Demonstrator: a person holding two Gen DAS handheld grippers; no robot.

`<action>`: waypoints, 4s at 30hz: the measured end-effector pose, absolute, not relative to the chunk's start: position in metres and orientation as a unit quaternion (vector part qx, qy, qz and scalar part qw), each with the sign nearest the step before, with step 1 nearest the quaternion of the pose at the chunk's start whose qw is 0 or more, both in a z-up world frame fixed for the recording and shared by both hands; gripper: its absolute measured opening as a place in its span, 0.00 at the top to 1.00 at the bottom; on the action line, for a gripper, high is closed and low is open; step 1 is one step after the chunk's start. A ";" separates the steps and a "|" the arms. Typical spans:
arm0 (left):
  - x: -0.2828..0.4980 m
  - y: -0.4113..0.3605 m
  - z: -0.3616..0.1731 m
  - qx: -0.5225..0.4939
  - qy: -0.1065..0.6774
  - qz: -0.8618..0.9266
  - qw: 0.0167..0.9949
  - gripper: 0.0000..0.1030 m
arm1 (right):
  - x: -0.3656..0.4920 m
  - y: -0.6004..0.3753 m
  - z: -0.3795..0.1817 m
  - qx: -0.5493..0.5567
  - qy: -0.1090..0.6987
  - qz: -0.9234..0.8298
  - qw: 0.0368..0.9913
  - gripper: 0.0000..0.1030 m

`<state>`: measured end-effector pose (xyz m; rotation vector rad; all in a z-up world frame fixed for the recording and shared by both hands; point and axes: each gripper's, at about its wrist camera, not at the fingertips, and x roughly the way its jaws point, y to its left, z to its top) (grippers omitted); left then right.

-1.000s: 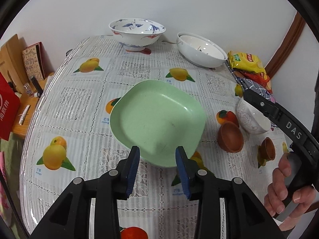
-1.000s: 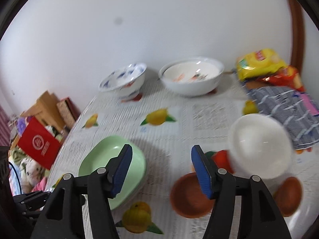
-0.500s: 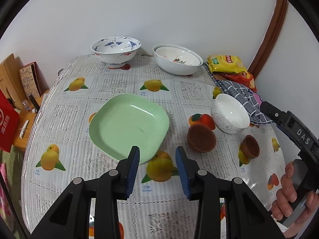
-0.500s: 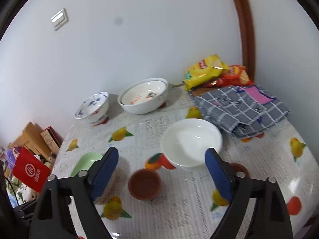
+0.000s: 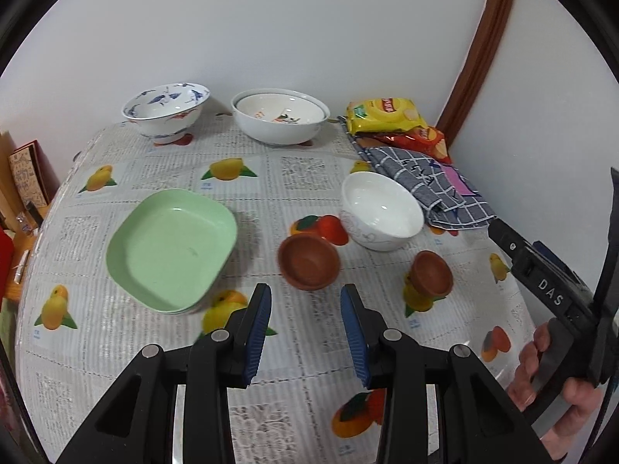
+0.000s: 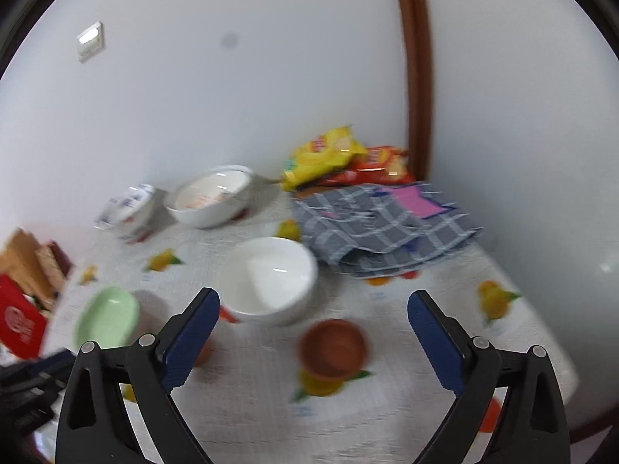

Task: Organize plates and bowls
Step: 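Move left gripper to a small terracotta bowl while right gripper approaches another terracotta bowl, then close left gripper on its terracotta bowl rim while right gripper grasps the other terracotta bowl, then lift both terracotta bowls and carry the right gripper's bowl over the white bowl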

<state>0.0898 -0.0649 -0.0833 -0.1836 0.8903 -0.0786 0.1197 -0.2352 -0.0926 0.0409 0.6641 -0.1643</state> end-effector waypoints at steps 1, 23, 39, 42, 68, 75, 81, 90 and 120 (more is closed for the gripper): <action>0.092 -0.070 -0.084 -0.090 0.432 -0.044 0.896 0.66 | 0.118 -0.241 -0.093 0.023 0.320 -0.094 0.942 0.06; 0.105 -0.089 -0.104 -0.097 0.442 -0.013 0.892 0.66 | 0.111 -0.287 -0.121 0.122 0.348 -0.078 0.926 0.15; 0.139 -0.061 -0.129 -0.097 0.462 -0.022 0.881 0.66 | 0.118 -0.296 -0.145 0.131 0.392 -0.086 0.906 0.28; 0.150 -0.060 -0.141 -0.112 0.472 -0.027 0.874 0.66 | 0.129 -0.297 -0.158 0.138 0.418 -0.087 0.894 0.34; 0.214 -0.078 -0.196 -0.068 0.503 -0.040 0.861 0.65 | 0.177 -0.282 -0.220 0.118 0.490 -0.126 0.854 0.48; 0.217 -0.068 -0.197 -0.102 0.496 -0.062 0.860 0.64 | 0.176 -0.281 -0.222 0.110 0.492 -0.134 0.853 0.49; 0.215 -0.076 -0.198 -0.079 0.487 -0.051 0.868 0.64 | 0.174 -0.291 -0.221 0.153 0.490 -0.131 0.848 0.48; 0.213 -0.073 -0.199 -0.080 0.481 -0.039 0.872 0.76 | 0.175 -0.287 -0.222 0.151 0.480 -0.122 0.855 0.88; 0.199 -0.077 -0.126 -0.081 0.469 -0.086 0.875 0.90 | 0.146 -0.285 -0.147 0.196 0.378 -0.082 0.901 0.91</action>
